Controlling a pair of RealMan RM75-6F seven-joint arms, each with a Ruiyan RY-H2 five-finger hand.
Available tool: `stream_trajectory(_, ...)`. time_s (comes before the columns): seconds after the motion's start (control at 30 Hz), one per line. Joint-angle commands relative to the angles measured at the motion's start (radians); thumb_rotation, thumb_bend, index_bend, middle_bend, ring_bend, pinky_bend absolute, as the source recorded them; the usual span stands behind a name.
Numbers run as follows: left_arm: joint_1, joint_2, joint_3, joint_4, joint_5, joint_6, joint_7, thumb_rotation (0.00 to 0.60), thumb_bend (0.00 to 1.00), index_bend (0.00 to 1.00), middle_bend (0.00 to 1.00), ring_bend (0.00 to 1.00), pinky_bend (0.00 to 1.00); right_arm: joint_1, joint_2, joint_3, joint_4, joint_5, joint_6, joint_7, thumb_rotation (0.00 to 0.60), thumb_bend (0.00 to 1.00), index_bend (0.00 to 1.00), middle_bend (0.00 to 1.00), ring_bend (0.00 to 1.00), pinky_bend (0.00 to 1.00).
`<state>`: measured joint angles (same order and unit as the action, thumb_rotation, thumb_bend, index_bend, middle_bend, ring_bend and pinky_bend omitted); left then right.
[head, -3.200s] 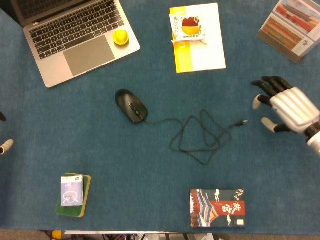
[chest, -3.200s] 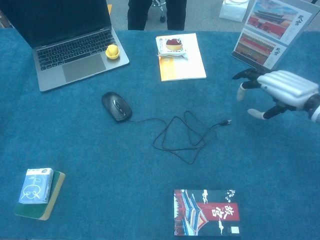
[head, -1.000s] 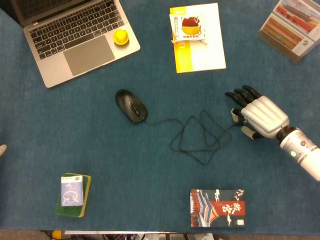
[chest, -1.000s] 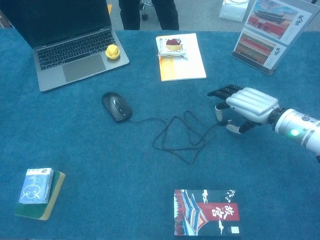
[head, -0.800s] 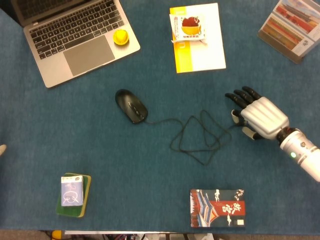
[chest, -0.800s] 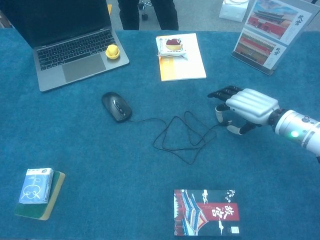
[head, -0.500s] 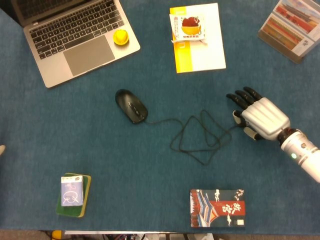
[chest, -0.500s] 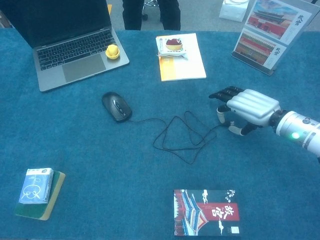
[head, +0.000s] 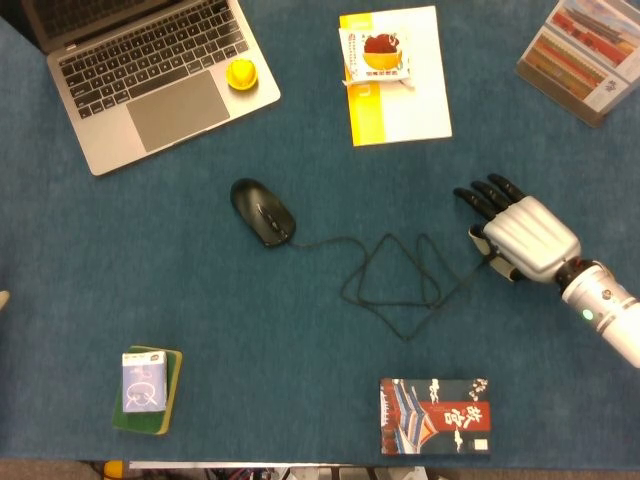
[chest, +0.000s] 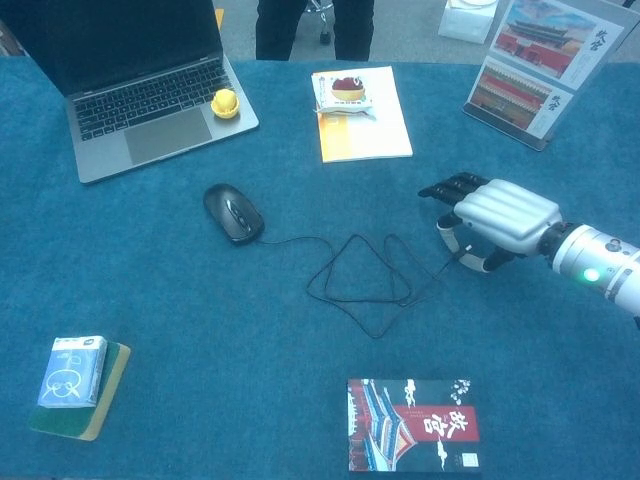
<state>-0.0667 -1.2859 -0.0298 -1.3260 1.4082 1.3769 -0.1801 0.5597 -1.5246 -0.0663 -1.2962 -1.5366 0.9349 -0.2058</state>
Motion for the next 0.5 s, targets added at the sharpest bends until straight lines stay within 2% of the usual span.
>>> stream_trajectory(0.03,0.001,0.0,-0.001,0.001,-0.001,0.0,-0.001,0.6,0.0,0.45,0.41,0.44,0.56,-0.003,-0.001,0.001,0.001,-0.002,0.009,-0.001,0.6,0.31,0.63,0.07,0.0,0.04)
stream_trajectory(0.3,0.001,0.005,-0.004,-0.008,0.003,0.007,0.003,0.6,0.0,0.45,0.41,0.44,0.56,-0.025,0.021,0.031,-0.02,-0.015,0.102,-0.002,0.6,0.31,0.65,0.07,0.0,0.04)
stream_trajectory(0.5,-0.007,0.01,-0.009,-0.023,0.009,0.007,0.016,0.6,0.0,0.45,0.41,0.44,0.56,-0.034,0.061,0.087,-0.049,-0.018,0.195,-0.013,0.6,0.31,0.65,0.07,0.0,0.04)
